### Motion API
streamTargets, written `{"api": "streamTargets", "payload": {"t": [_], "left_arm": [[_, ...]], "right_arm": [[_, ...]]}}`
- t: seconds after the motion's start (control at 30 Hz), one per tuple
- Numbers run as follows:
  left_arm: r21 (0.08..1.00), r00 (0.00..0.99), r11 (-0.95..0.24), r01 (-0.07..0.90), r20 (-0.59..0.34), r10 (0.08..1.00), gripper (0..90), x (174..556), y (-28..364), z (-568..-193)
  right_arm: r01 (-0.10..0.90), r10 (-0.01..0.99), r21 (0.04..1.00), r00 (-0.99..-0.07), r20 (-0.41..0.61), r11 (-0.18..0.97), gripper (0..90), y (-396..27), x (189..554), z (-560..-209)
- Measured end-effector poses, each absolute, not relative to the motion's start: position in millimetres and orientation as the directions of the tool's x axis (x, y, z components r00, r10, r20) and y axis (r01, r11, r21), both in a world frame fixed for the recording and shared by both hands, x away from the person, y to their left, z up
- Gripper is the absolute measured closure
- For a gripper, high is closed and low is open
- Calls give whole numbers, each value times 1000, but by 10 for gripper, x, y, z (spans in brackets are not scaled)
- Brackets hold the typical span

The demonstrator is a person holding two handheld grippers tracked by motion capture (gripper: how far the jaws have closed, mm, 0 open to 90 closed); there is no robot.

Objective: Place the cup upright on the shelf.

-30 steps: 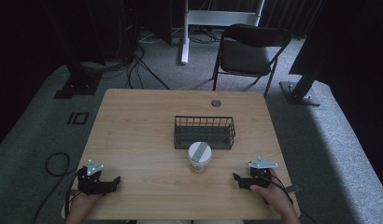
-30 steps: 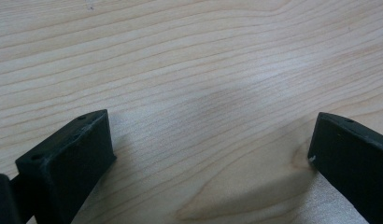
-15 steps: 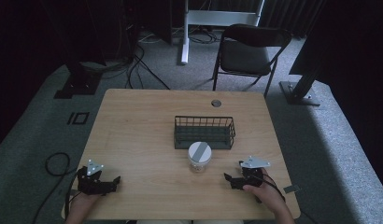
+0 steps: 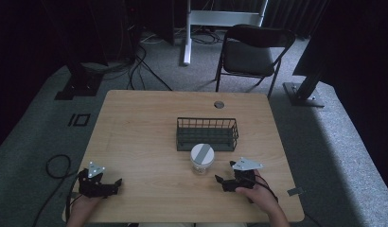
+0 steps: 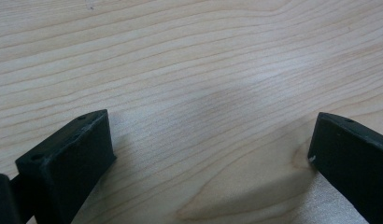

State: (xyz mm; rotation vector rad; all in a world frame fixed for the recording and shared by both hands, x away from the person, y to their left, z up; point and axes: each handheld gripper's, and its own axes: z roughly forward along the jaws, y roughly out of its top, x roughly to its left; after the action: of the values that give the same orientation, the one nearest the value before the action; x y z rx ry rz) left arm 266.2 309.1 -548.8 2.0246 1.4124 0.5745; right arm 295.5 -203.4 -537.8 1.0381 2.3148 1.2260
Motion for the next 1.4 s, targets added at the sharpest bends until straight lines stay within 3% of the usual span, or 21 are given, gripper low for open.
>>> {"api": "streamTargets", "payload": {"t": [0.73,1.4], "left_arm": [[686,340,-254,681,11,940,2,2663,3090,-5488],[686,339,-254,681,11,941,2,2663,3089,-5488]], "right_arm": [[385,687,856,-725,50,344,132,-1661,3005,-5340],[387,700,880,-709,93,275,126,-1412,3103,-5341]]}}
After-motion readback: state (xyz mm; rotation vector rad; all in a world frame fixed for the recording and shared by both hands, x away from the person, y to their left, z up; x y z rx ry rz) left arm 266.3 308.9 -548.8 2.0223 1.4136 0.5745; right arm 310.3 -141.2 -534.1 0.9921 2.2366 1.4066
